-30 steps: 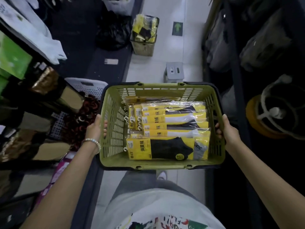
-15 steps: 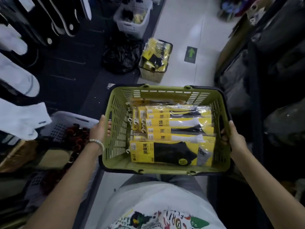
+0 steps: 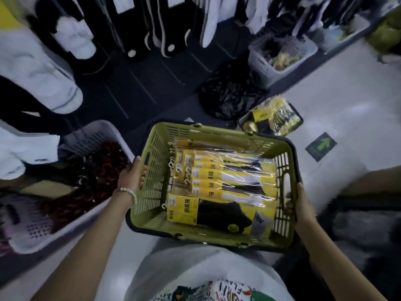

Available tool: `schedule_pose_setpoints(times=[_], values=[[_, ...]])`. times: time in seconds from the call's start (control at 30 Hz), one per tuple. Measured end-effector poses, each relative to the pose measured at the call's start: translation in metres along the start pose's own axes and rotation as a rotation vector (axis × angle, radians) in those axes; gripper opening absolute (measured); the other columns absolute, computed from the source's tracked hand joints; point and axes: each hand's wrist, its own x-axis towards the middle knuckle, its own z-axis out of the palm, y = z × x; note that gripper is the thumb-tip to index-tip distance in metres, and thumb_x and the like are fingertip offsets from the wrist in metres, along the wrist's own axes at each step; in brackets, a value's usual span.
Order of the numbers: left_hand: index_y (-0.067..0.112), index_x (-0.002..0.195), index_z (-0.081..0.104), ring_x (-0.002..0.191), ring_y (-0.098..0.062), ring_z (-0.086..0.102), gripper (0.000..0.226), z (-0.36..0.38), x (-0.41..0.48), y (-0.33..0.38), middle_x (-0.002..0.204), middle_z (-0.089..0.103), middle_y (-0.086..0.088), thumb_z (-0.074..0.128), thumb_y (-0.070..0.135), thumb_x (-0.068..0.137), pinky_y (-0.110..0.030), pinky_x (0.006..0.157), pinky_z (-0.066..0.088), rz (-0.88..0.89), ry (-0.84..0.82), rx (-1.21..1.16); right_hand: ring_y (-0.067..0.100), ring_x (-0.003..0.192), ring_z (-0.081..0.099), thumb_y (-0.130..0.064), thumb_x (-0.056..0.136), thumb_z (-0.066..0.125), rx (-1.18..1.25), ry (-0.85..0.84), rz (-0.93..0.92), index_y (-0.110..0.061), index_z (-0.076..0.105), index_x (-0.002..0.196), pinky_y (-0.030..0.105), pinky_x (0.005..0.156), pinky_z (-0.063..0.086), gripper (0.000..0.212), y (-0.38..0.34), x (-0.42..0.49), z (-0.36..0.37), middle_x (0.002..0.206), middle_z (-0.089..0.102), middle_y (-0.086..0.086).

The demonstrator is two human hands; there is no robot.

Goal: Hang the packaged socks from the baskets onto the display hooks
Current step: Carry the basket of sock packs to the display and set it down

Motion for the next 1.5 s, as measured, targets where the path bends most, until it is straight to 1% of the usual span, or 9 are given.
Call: schedule_pose_setpoints(times=[0.37, 0.67, 0.73, 1.0, 1.07, 1.17, 1.3, 1.43, 1.5], values=[[0.015, 0.066, 0.059, 0.034, -0.008, 0.045, 0.044, 0.021, 0.004, -0.014, 0.056, 0.051, -0.002, 0.043, 0.045, 0.094, -0.016, 0.034, 0.032, -0.14, 0.261, -0.302, 0.013, 0.045, 0.038, -0.051, 0.095, 0.044, -0.281, -0.234, -0.149, -0.012, 0.057, 0.072, 0.024, 0.046, 0.035, 0.047, -0.109, 0.088, 0.072, 0.057, 0.042, 0.002], [0.004, 0.089, 0.066, 0.058, -0.029, 0.049, 0.055, 0.034, 0.017, -0.071, 0.066, 0.064, -0.011, 0.05, 0.056, 0.086, -0.039, 0.063, 0.041, -0.303, 0.427, -0.489, 0.005, 0.035, 0.037, -0.049, 0.096, 0.046, -0.387, -0.366, -0.174, -0.018, 0.052, 0.064, 0.016, 0.036, 0.033, 0.045, -0.114, 0.134, 0.131, 0.041, 0.043, -0.008], [0.009, 0.075, 0.064, 0.06, -0.027, 0.053, 0.046, 0.047, 0.016, -0.081, 0.06, 0.066, -0.003, 0.055, 0.053, 0.084, -0.039, 0.07, 0.042, -0.316, 0.53, -0.518, 0.004, 0.033, 0.038, -0.049, 0.095, 0.047, -0.422, -0.367, -0.182, -0.017, 0.051, 0.065, 0.015, 0.036, 0.033, 0.044, -0.112, 0.151, 0.145, 0.041, 0.045, -0.006], [0.014, 0.067, 0.062, 0.033, 0.001, 0.049, 0.04, 0.129, 0.059, -0.133, 0.042, 0.059, 0.012, 0.053, 0.047, 0.088, -0.011, 0.034, 0.037, -0.375, 0.686, -0.587, 0.018, 0.076, 0.04, -0.066, 0.086, 0.047, -0.674, -0.304, -0.211, -0.01, 0.054, 0.121, 0.039, 0.072, 0.044, 0.066, -0.087, 0.262, 0.212, 0.097, 0.05, 0.008], [0.015, 0.068, 0.061, 0.031, 0.002, 0.048, 0.039, 0.149, 0.08, -0.151, 0.045, 0.059, 0.009, 0.052, 0.047, 0.089, -0.01, 0.032, 0.035, -0.397, 0.703, -0.596, 0.034, 0.094, 0.063, -0.063, 0.088, 0.048, -0.687, -0.301, -0.233, -0.006, 0.059, 0.111, 0.042, 0.078, 0.046, 0.063, -0.073, 0.29, 0.228, 0.089, 0.053, 0.009], [0.013, 0.072, 0.062, 0.032, -0.002, 0.051, 0.04, 0.179, 0.115, -0.192, 0.053, 0.061, 0.004, 0.053, 0.05, 0.086, -0.011, 0.032, 0.036, -0.429, 0.702, -0.622, 0.027, 0.065, 0.056, -0.064, 0.089, 0.043, -0.705, -0.313, -0.266, -0.006, 0.062, 0.094, 0.035, 0.062, 0.041, 0.06, -0.044, 0.336, 0.255, 0.072, 0.06, 0.01], [0.013, 0.072, 0.061, 0.035, -0.002, 0.052, 0.037, 0.225, 0.163, -0.25, 0.048, 0.062, 0.007, 0.054, 0.047, 0.087, -0.011, 0.034, 0.037, -0.402, 0.713, -0.671, 0.038, 0.123, 0.048, -0.052, 0.095, 0.044, -0.7, -0.261, -0.323, 0.001, 0.054, 0.13, 0.037, 0.096, 0.037, 0.064, -0.003, 0.396, 0.287, 0.134, 0.053, 0.024], [0.015, 0.073, 0.062, 0.035, -0.001, 0.051, 0.037, 0.271, 0.211, -0.306, 0.047, 0.061, 0.01, 0.051, 0.047, 0.089, -0.014, 0.038, 0.039, -0.43, 0.694, -0.641, 0.044, 0.102, 0.06, -0.061, 0.084, 0.05, -0.682, -0.295, -0.289, 0.005, 0.066, 0.103, 0.029, 0.078, 0.052, 0.07, 0.04, 0.46, 0.311, 0.102, 0.064, 0.031], [0.015, 0.074, 0.062, 0.036, -0.001, 0.051, 0.037, 0.289, 0.233, -0.33, 0.049, 0.061, 0.009, 0.05, 0.047, 0.09, -0.017, 0.041, 0.038, -0.421, 0.687, -0.594, 0.047, 0.102, 0.059, -0.056, 0.088, 0.053, -0.641, -0.267, -0.246, 0.007, 0.062, 0.111, 0.042, 0.086, 0.05, 0.068, 0.06, 0.487, 0.318, 0.1, 0.065, 0.024]])
